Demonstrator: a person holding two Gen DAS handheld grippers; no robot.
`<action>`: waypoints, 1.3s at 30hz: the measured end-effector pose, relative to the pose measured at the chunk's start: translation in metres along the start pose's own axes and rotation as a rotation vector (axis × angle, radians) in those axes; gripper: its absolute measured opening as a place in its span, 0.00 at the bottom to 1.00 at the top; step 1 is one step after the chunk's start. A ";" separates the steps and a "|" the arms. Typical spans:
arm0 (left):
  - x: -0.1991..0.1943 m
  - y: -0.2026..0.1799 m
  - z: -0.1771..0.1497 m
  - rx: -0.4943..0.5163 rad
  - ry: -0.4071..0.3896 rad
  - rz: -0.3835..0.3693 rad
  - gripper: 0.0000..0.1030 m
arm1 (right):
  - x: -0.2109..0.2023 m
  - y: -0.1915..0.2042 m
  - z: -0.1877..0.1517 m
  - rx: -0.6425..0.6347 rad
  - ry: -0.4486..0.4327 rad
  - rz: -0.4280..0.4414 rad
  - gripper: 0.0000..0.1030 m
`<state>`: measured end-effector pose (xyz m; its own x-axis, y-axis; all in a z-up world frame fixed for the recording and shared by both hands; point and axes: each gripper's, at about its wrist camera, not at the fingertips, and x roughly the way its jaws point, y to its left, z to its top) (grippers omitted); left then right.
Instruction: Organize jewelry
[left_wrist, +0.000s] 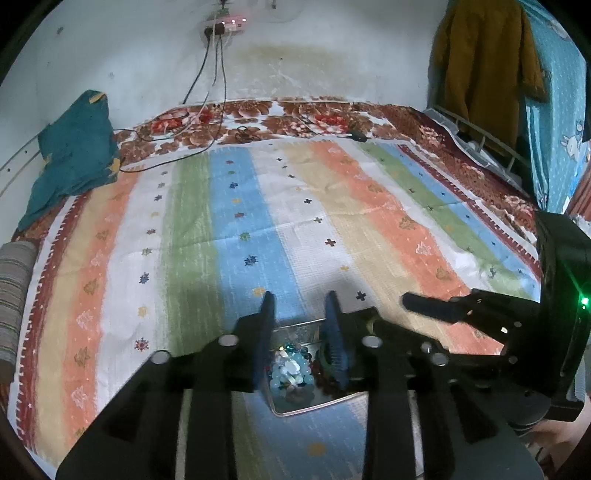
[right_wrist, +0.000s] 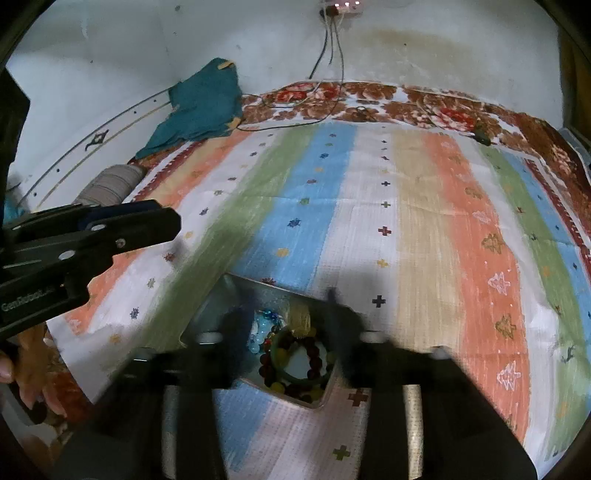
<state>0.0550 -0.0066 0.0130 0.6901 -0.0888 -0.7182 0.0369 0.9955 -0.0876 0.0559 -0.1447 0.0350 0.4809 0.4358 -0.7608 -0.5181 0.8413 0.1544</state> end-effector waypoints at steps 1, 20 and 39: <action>-0.001 0.001 -0.001 -0.004 -0.001 0.002 0.30 | -0.002 -0.001 0.000 0.006 -0.004 -0.004 0.47; -0.029 -0.002 -0.027 0.007 0.004 0.026 0.66 | -0.055 -0.009 -0.021 0.008 -0.080 -0.049 0.71; -0.047 -0.008 -0.050 0.031 -0.018 0.092 0.94 | -0.080 -0.006 -0.042 -0.013 -0.114 -0.050 0.94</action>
<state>-0.0141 -0.0121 0.0126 0.7043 0.0031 -0.7099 -0.0051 1.0000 -0.0007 -0.0086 -0.1979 0.0682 0.5833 0.4271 -0.6909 -0.4997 0.8593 0.1093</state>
